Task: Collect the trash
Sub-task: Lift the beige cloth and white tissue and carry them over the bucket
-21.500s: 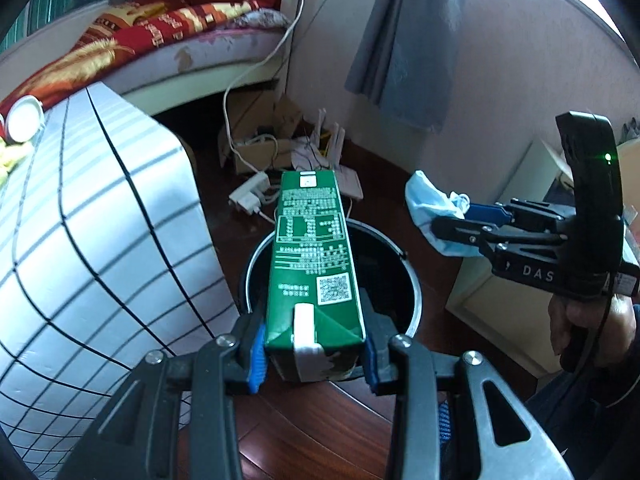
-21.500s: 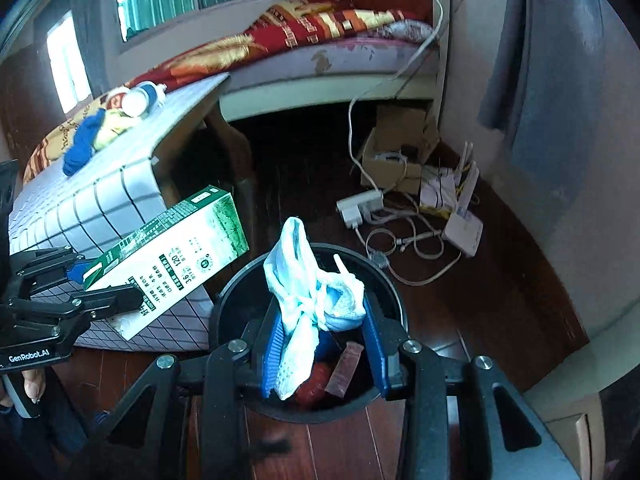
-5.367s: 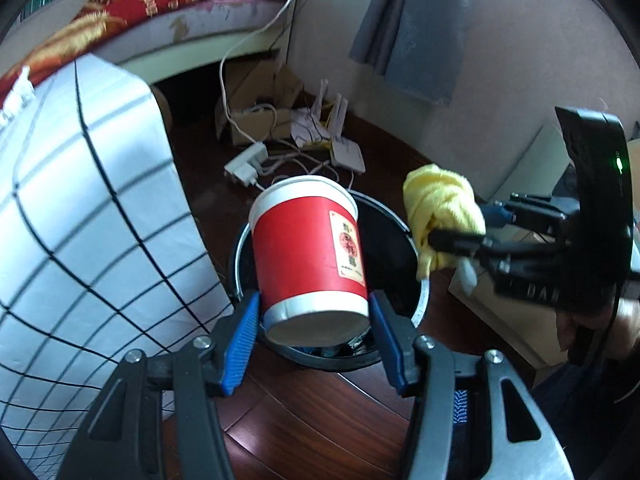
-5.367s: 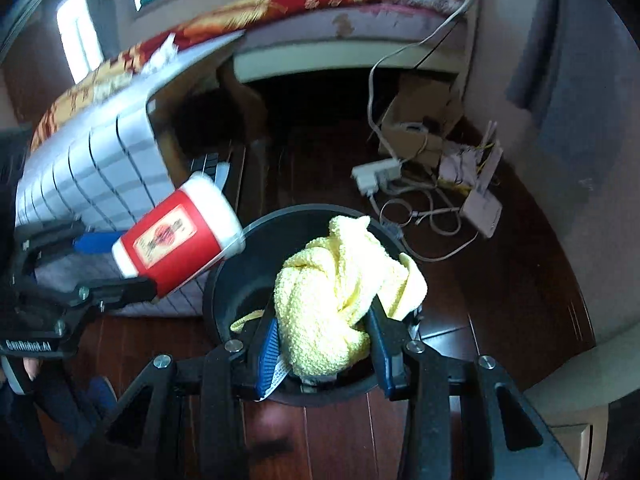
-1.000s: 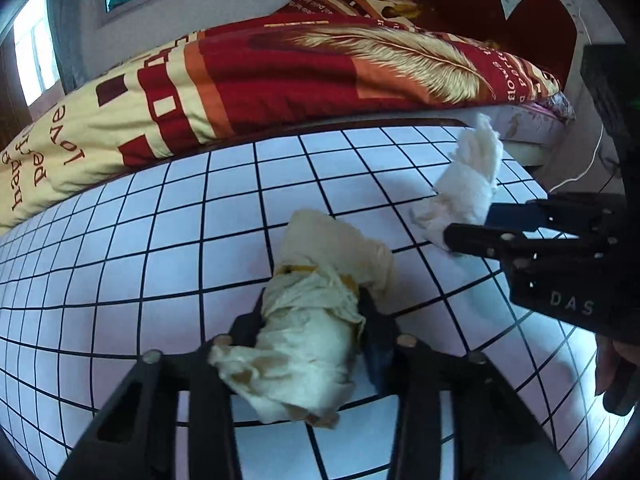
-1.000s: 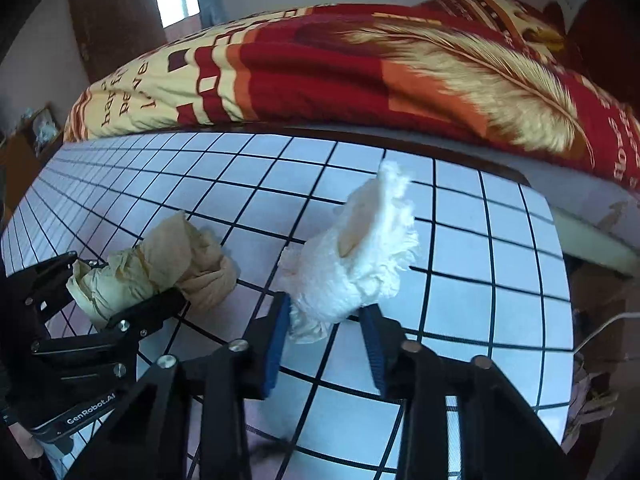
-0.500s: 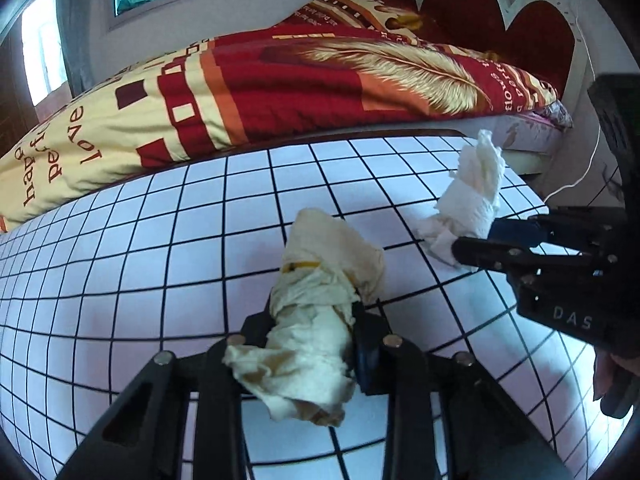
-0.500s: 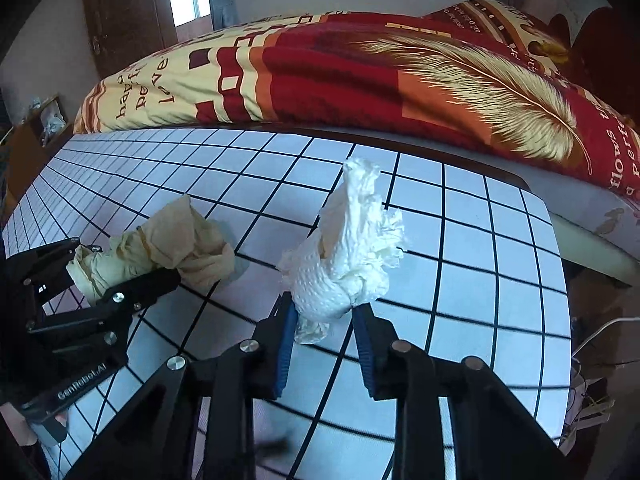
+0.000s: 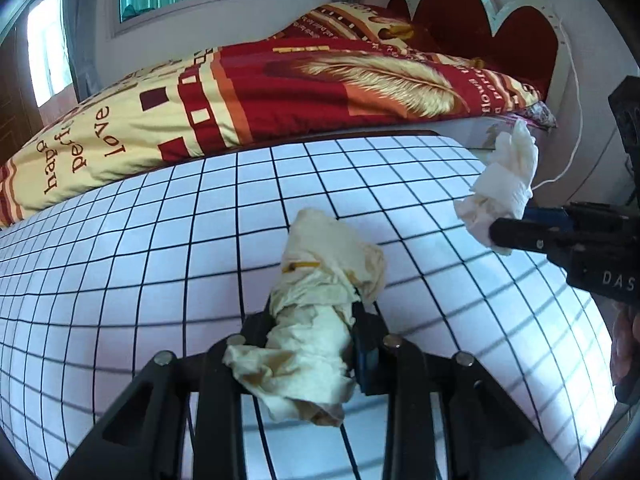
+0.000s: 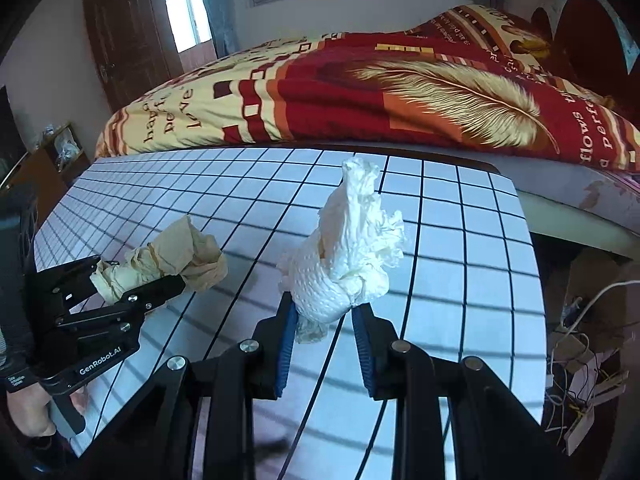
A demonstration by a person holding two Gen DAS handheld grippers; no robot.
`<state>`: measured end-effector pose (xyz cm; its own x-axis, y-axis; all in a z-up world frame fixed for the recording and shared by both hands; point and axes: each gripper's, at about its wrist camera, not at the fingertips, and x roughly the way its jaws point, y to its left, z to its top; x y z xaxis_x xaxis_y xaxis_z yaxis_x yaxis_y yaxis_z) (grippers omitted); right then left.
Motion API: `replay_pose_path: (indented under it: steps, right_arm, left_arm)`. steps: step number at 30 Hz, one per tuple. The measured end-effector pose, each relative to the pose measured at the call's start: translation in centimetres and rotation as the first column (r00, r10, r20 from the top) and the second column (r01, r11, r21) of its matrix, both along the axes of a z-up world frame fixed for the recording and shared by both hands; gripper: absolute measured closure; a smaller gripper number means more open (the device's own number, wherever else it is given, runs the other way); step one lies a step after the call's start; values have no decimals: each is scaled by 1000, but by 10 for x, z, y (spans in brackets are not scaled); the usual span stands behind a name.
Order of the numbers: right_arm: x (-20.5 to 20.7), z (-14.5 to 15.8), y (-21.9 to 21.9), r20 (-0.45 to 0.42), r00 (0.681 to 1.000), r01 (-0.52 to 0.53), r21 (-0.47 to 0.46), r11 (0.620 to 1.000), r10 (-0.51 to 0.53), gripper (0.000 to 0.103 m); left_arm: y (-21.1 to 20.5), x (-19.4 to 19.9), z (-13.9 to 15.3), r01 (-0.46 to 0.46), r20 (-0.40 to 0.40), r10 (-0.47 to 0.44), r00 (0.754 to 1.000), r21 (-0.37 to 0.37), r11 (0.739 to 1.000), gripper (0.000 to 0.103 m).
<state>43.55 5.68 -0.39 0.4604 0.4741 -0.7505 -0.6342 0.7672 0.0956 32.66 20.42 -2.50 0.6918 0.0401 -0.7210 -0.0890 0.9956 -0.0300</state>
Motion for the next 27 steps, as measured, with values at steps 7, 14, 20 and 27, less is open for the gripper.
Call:
replay_pose_path:
  steps: [7,14,20,27]
  right_arm:
    - [-44,20,-24,34,999,-9,18,1000,9,73]
    - [-94,45,-48,99,995,-25,48,999,20,73]
    - [-142,61,-70,149,988,-40,66,997,29,73]
    - [-181,81,-104,204,979,-31,99,995,10,73]
  left_arm:
    - [-20,-37,22,26,48,-27,998,12,1000,72]
    - [-47,-75,50,64,121,-73,990,77,995,72]
    - [-69,-105,65,100,171,-112,979,81,992,72]
    - [-93,-127,74,133,202,-142,969,57,989,72]
